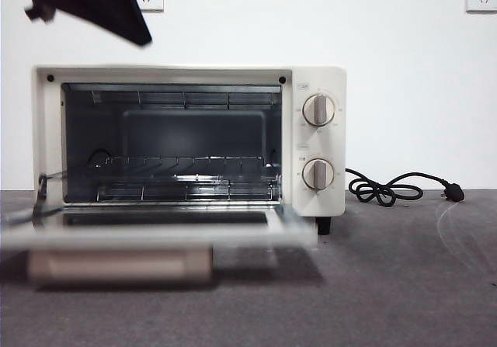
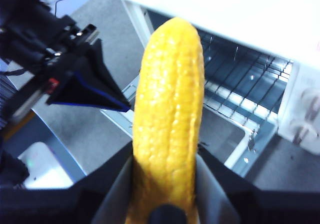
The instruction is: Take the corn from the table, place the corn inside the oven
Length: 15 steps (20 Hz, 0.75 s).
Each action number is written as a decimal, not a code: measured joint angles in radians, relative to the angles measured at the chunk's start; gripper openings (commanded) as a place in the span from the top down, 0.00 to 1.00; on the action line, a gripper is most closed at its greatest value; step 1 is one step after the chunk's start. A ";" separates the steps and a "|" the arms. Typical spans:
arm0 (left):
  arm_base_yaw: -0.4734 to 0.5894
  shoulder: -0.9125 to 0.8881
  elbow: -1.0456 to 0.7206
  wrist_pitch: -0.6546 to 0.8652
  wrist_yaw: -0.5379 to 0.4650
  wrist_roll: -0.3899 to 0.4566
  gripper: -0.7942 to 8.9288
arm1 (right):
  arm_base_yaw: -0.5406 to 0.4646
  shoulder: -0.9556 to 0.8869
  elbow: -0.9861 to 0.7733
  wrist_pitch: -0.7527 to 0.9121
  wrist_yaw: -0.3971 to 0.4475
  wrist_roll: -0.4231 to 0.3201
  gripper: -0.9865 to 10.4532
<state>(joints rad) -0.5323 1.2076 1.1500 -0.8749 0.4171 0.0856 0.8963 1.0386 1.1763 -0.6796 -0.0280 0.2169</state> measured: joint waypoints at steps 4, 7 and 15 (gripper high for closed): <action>-0.008 -0.141 0.000 0.000 0.000 -0.019 0.92 | 0.000 0.044 0.000 0.104 -0.041 -0.032 0.92; -0.008 -0.259 0.000 -0.003 -0.034 -0.027 0.92 | 0.007 0.105 0.000 0.213 -0.089 -0.069 0.92; -0.009 -0.573 0.000 -0.126 -0.309 -0.057 0.92 | 0.138 0.372 0.002 0.533 0.042 -0.275 0.92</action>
<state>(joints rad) -0.5411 0.6350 1.1500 -1.0004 0.1078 0.0284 1.0344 1.4105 1.1782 -0.1471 0.0135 -0.0582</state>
